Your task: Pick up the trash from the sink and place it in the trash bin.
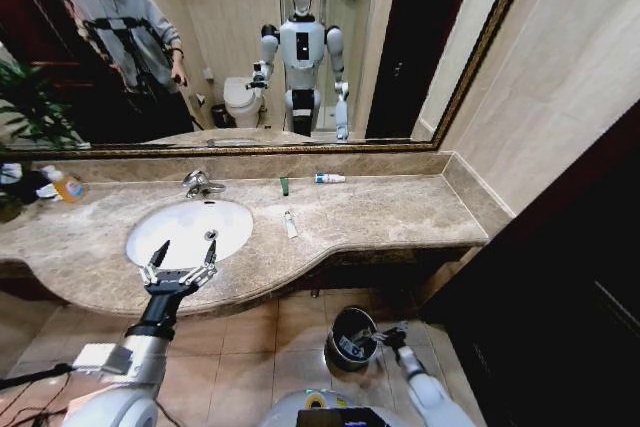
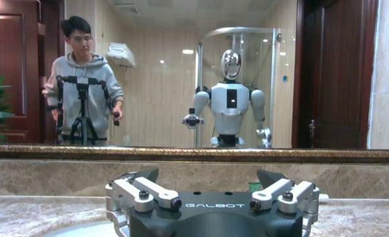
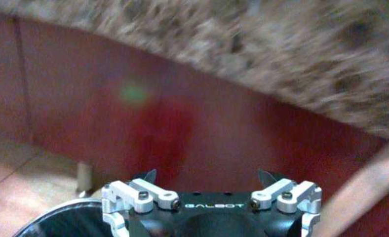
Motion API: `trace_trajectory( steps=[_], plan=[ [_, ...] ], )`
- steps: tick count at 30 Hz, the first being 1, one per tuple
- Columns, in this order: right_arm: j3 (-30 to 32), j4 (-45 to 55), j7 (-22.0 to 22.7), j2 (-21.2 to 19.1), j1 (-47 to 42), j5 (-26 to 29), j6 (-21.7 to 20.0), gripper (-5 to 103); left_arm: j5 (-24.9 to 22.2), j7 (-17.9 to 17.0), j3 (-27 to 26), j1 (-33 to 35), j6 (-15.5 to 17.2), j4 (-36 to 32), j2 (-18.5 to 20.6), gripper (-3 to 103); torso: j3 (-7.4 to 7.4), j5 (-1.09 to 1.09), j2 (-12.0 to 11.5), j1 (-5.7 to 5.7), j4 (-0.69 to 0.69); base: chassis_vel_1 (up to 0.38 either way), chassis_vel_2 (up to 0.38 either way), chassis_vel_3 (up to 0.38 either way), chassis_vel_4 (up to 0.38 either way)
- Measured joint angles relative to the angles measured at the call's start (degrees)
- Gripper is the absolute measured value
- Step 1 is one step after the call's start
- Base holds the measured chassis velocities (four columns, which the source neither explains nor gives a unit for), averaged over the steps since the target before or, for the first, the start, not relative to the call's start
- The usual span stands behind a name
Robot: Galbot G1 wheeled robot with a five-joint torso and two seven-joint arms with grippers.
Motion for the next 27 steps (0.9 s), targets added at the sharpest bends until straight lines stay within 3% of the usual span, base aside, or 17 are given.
trace_trajectory(
  steps=[1, 3, 5, 9, 13, 27],
  plan=[
    [2.3, 4.9, -0.4, -0.2, -3.2, 1.4, -0.5, 100, 0.0, 0.0, 0.0, 0.0, 0.0, 0.0, 0.0, 100, 0.00, 0.00, 0.0, 0.00, -0.01, 0.000, 0.000, 0.000, 0.000],
    [2.3, 4.9, -0.4, -0.2, -3.2, 1.4, -0.5, 100, 0.0, 0.0, 0.0, 0.0, 0.0, 0.0, 0.0, 100, 0.00, 0.00, 0.0, 0.00, -0.01, 0.000, 0.000, 0.000, 0.000],
    [5.9, 15.0, -0.9, -0.5, -8.9, 5.0, -2.1, 100, 0.0, 0.0, 0.0, 0.0, 0.0, 0.0, 0.0, 100, 0.00, 0.02, 0.0, 0.00, 0.01, 0.000, 0.000, 0.000, 0.000],
    [9.5, 25.9, -1.4, 0.2, -14.6, 8.5, -4.4, 100, 0.0, 0.0, 0.0, 0.0, 0.0, 0.0, 0.0, 100, 0.00, -0.03, 0.0, 0.00, -0.01, 0.000, 0.000, 0.000, 0.000],
    [10.9, 31.7, -1.7, 1.0, -16.6, 10.5, -5.7, 100, 0.0, 0.0, 0.0, 0.0, 0.0, 0.0, 0.0, 100, 0.00, 0.00, 0.0, 0.00, 0.01, 0.000, 0.000, 0.000, 0.000],
    [8.3, 47.8, -0.8, 2.3, -18.0, 13.3, -11.8, 100, 0.0, 0.0, 0.0, 0.0, 0.0, 0.0, 0.0, 100, 0.00, -0.01, 0.0, 0.01, 0.00, 0.000, 0.000, 0.000, 0.000]
  ],
)
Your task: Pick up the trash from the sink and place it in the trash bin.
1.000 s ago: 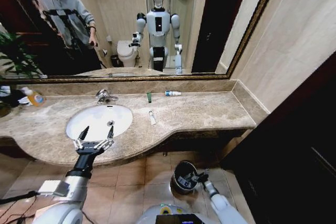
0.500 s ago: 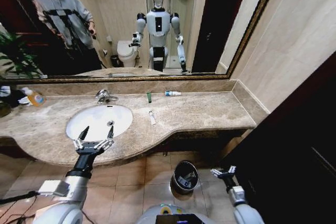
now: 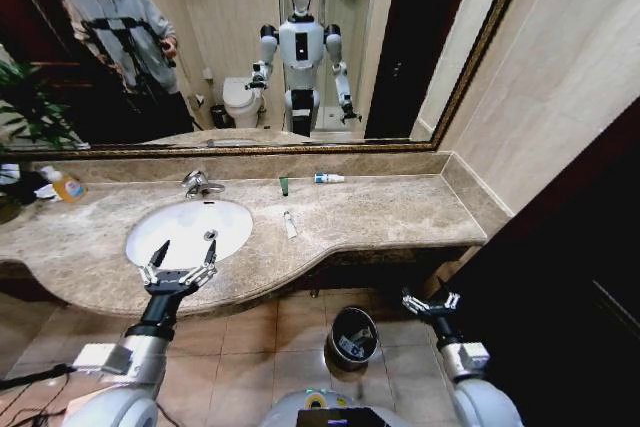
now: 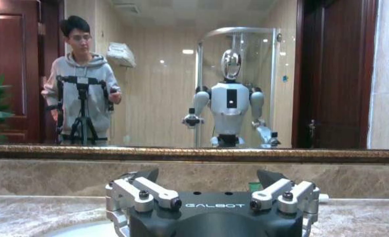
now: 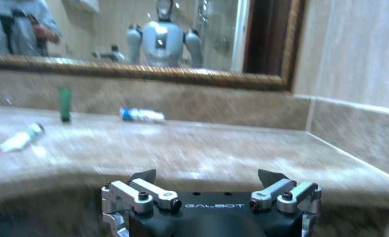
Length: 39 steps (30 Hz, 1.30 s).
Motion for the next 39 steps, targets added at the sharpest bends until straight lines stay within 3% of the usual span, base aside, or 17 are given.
trace_trajectory(
  steps=[7, 10, 15, 22, 31, 34, 39],
  plan=[
    [-8.1, 3.5, -0.6, -1.4, 9.0, 1.0, -7.5, 100, 0.0, 0.0, 0.0, 0.0, 0.0, 0.0, 0.0, 100, 0.00, 0.01, 0.0, 0.00, 0.00, 0.000, 0.000, 0.000, 0.000],
    [-15.0, 0.9, -1.5, -3.7, 16.7, 2.6, -12.1, 100, 0.0, 0.0, 0.0, 0.0, 0.0, 0.0, 0.0, 100, 0.01, 0.00, 0.0, 0.01, 0.01, 0.000, 0.000, 0.000, 0.000],
    [-23.4, -4.6, -1.8, -6.5, 25.1, 3.7, -13.7, 100, 0.0, 0.0, 0.0, 0.0, 0.0, 0.0, 0.0, 100, 0.01, 0.01, 0.0, 0.01, 0.01, 0.000, 0.000, 0.000, 0.000],
    [-31.6, -8.8, -1.8, -6.9, 35.0, 5.3, -16.9, 100, 0.0, 0.0, 0.0, 0.0, 0.0, 0.0, 0.0, 100, 0.01, 0.01, 0.0, 0.01, 0.00, 0.000, 0.000, 0.000, 0.000],
    [-42.6, -17.6, -1.2, -8.7, 47.4, 6.3, -17.6, 100, 0.0, 0.0, 0.0, 0.0, 0.0, 0.0, 0.0, 100, 0.01, 0.01, 0.0, 0.01, 0.00, 0.000, 0.000, 0.000, 0.000],
    [-47.4, -22.2, -1.0, -9.7, 55.9, 8.1, -18.3, 100, 0.0, 0.0, 0.0, 0.0, 0.0, 0.0, 0.0, 100, 0.01, 0.00, 0.0, 0.01, 0.01, 0.000, 0.000, 0.000, 0.000],
    [-50.8, -26.1, -0.6, -8.9, 62.4, 10.0, -18.7, 100, 0.0, 0.0, 0.0, 0.0, 0.0, 0.0, 0.0, 100, 0.01, 0.00, 0.0, 0.01, 0.00, 0.000, 0.000, 0.000, 0.000]
  ],
)
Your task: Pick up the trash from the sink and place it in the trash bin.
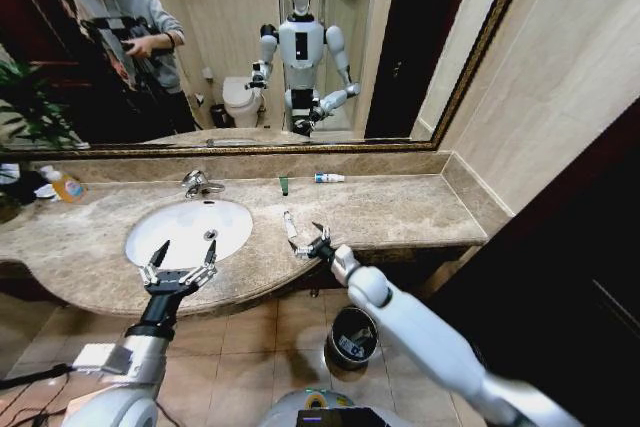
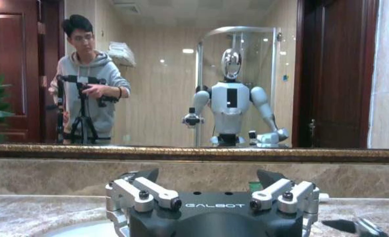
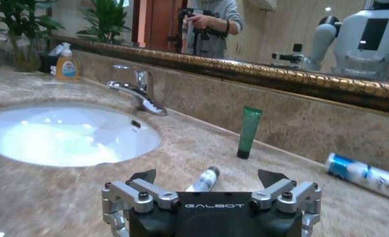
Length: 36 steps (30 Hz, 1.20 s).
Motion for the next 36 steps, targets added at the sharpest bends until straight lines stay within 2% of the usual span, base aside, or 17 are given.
trace_trajectory(
  steps=[4, 7, 13, 14, 15, 18, 19, 21, 22, 24, 27, 29, 30, 32, 33, 36],
  plan=[
    [-1.7, -2.9, 0.5, 1.9, 3.1, 1.5, -0.5, 100, 0.0, 0.0, 0.0, 0.0, 0.0, 0.0, 0.0, 100, 0.00, 0.00, 0.0, -0.01, 0.00, 0.000, 0.000, 0.000, 0.000],
    [-3.9, -7.3, 0.3, 5.2, 5.4, 1.7, -0.5, 100, 0.0, 0.0, 0.0, 0.0, 0.0, 0.0, 0.0, 100, 0.00, 0.00, 0.0, -0.01, 0.00, 0.000, 0.000, 0.000, 0.000],
    [-4.2, -10.3, -0.5, 6.6, 5.9, 1.6, -0.4, 101, 0.0, 0.0, 0.0, 0.0, 0.0, 0.0, 0.0, 100, 0.00, -0.01, 0.0, -0.01, 0.00, 0.000, 0.000, 0.000, 0.000],
    [-4.2, -10.8, -0.6, 6.7, 5.9, 1.6, -0.3, 96, 0.0, 0.0, 0.0, 0.0, 0.0, 0.0, 0.0, 100, -0.01, -0.01, 0.0, -0.01, 0.00, 0.000, 0.000, 0.000, 0.000],
    [-4.2, -10.8, -0.6, 6.7, 5.9, 1.6, -0.3, 96, 0.0, 0.0, 0.0, 0.0, 0.0, 0.0, 0.0, 100, -0.01, -0.01, 0.0, -0.01, 0.00, 0.000, 0.000, 0.000, 0.000],
    [-3.9, -12.4, -1.0, 7.2, 5.8, 1.6, -0.1, 80, 0.0, 0.0, 0.0, 0.0, 0.0, 0.0, 0.0, 100, -0.01, 0.00, 0.0, -0.01, 0.00, 0.000, 0.000, 0.000, 0.000],
    [-3.9, -12.4, -1.0, 7.2, 5.8, 1.6, -0.1, 80, 0.0, 0.0, 0.0, 0.0, 0.0, 0.0, 0.0, 100, -0.01, 0.00, 0.0, -0.01, 0.00, 0.000, 0.000, 0.000, 0.000],
    [-3.8, -13.1, -1.3, 7.4, 5.8, 1.7, 0.0, 70, 0.0, 0.0, 0.0, 0.0, 0.0, 0.0, 0.0, 100, -0.01, 0.00, 0.0, -0.01, 0.00, 0.000, 0.000, 0.000, 0.000],
    [-3.8, -13.1, -1.3, 7.4, 5.8, 1.7, 0.0, 70, 0.0, 0.0, 0.0, 0.0, 0.0, 0.0, 0.0, 100, -0.01, 0.00, 0.0, -0.01, 0.00, 0.000, 0.000, 0.000, 0.000],
    [-3.7, -13.4, -1.4, 7.5, 5.7, 1.8, 0.0, 58, 0.0, 0.0, 0.0, 0.0, 0.0, 0.0, 0.0, 100, -0.01, 0.01, 0.0, -0.01, 0.00, 0.000, 0.000, 0.000, 0.000],
    [-3.5, -13.5, -1.4, 7.5, 5.5, 1.9, 0.2, 53, 0.0, 0.0, 0.0, 0.0, 0.0, 0.0, 0.0, 100, -0.01, 0.01, 0.0, -0.01, 0.00, 0.000, 0.000, 0.000, 0.000],
    [-3.1, -13.8, -1.8, 7.4, 5.3, 2.0, 0.7, 41, 0.0, 0.0, 0.0, 0.0, 0.0, 0.0, 0.0, 100, -0.01, 0.01, 0.0, -0.01, 0.00, 0.000, 0.000, 0.000, 0.000],
    [-3.1, -13.8, -1.8, 7.4, 5.3, 2.0, 0.7, 41, 0.0, 0.0, 0.0, 0.0, 0.0, 0.0, 0.0, 100, -0.01, 0.01, 0.0, -0.01, 0.00, 0.000, 0.000, 0.000, 0.000],
    [-2.7, -13.8, -2.0, 7.2, 5.0, 2.3, 0.9, 30, 0.0, 0.0, 0.0, 0.0, 0.0, 0.0, 0.0, 100, -0.01, 0.01, 0.0, -0.01, 0.00, 0.000, 0.000, 0.000, 0.000],
    [-2.7, -13.8, -2.0, 7.2, 5.0, 2.3, 0.9, 30, 0.0, 0.0, 0.0, 0.0, 0.0, 0.0, 0.0, 100, -0.01, 0.01, 0.0, -0.01, 0.00, 0.000, 0.000, 0.000, 0.000],
    [-2.2, -13.4, -2.0, 6.8, 4.7, 2.6, 0.9, 15, 0.0, 0.0, 0.0, 0.0, 0.0, 0.0, 0.0, 100, -0.01, 0.01, 0.0, -0.01, 0.00, 0.000, 0.000, 0.000, 0.000]
  ],
)
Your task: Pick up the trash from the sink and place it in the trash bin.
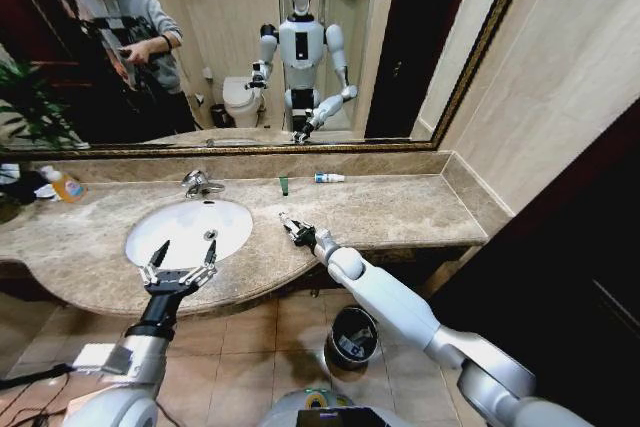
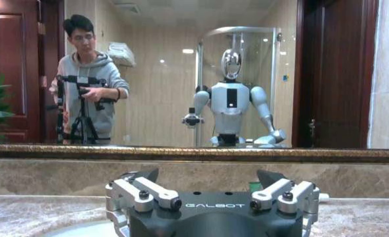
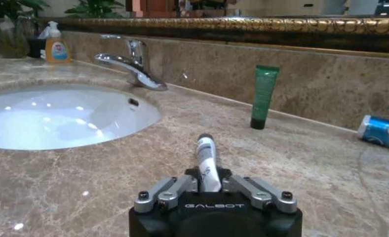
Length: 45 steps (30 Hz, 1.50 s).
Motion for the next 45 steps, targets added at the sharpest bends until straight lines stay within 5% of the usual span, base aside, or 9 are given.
trace_trajectory(
  steps=[6, 17, 33, 45],
  plan=[
    [1.2, 1.2, 0.1, -0.5, -0.3, 0.3, 0.0, 2, 0.0, 0.0, 0.0, 0.0, 0.0, 0.0, 0.0, 100, 0.00, 0.00, 0.0, 0.00, 0.00, 0.000, 0.000, 0.000, 0.000],
    [4.4, 5.1, 2.0, -2.8, -2.7, 1.4, 1.2, 2, 0.0, 0.0, 0.0, 0.0, 0.0, 0.0, 0.0, 100, 0.00, 0.01, 0.0, 0.00, 0.00, 0.000, 0.000, 0.000, 0.000],
    [23.8, 24.4, -0.4, -18.4, -23.9, 9.8, 11.3, 2, 0.0, 0.0, 0.0, 0.0, 0.0, 0.0, 0.0, 100, -0.01, 0.02, 0.0, -0.01, 0.00, 0.000, 0.000, 0.000, 0.000],
    [35.4, 31.5, 2.5, -14.9, -45.3, 6.8, 15.8, 2, 0.0, 0.0, 0.0, 0.0, 0.0, 0.0, 0.0, 100, -0.01, 0.03, 0.0, -0.01, 0.00, 0.000, 0.000, 0.000, 0.000]
  ],
)
